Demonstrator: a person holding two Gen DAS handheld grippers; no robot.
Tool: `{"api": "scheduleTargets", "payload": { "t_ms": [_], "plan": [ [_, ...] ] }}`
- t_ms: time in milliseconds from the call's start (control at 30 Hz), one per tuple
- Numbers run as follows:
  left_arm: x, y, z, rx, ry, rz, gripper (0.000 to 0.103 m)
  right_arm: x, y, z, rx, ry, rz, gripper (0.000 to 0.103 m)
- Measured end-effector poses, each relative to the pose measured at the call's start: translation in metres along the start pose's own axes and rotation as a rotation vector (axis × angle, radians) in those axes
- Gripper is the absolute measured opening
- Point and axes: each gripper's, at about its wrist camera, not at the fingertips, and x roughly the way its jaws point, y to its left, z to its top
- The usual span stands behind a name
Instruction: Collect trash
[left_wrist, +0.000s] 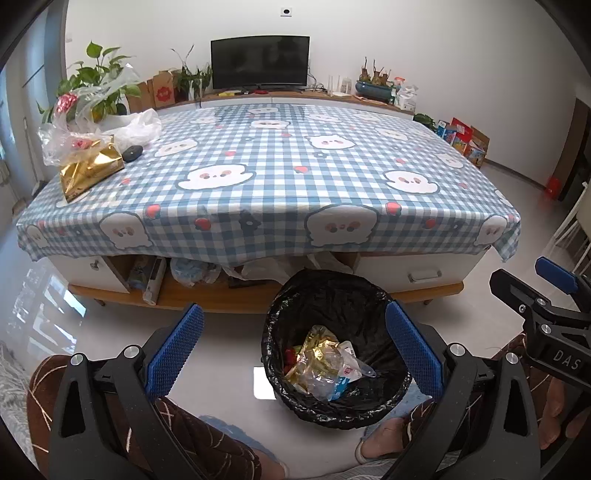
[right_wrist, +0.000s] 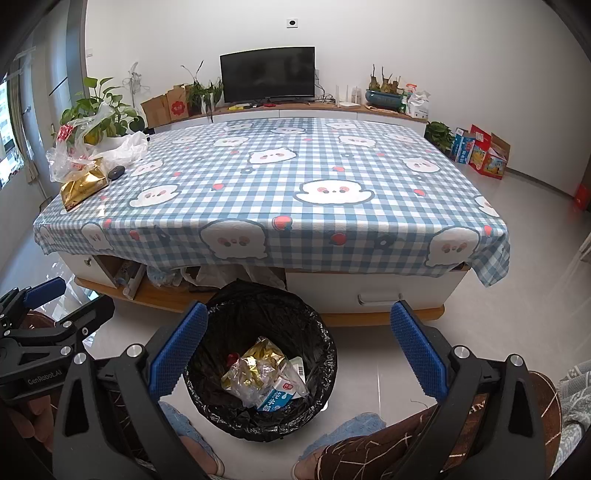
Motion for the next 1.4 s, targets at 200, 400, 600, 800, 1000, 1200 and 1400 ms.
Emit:
{"api": "scheduleTargets", "payload": {
  "t_ms": [200,400,600,800,1000,1200,1400],
  "plan": [
    [0.0002,0.0008,0.0001,0.000,0.002,0.003,0.097,0.0002,0.0002,-0.0009,0.003,0.003,-0.001,0.095],
    [0.0025,0.0021,0.0006,-0.004,0.014,0.018,0.097,0.0004,0.0001,-0.0007,0.004,0.004,-0.001,0.095],
    [0.0047,0.0013,0.0002,-0.011,0.033,0.007,0.097,0.0009,0.0006,-0.0012,0.004,0.006,-0.001,0.095],
    [0.0035,-0.0021,-0.0003,0.003,0.022,0.020,0.097,0.0014,0.0008,-0.0015,0.003,0.007,-0.002,0.095],
    [0.0014,-0.0047,-0.0002,0.025,0.007,0.030,0.097,0.0013,0.0009,-0.0012,0.003,0.006,-0.001,0.095],
    [0.0011,-0.0060,0.0005,0.029,0.004,0.034,0.097,0.0014,0.0009,-0.0013,0.003,0.007,-0.002,0.095],
    [0.0037,-0.0032,-0.0001,0.010,0.018,0.016,0.097,0.0014,0.0009,-0.0013,0.003,0.008,-0.002,0.095]
  ]
}}
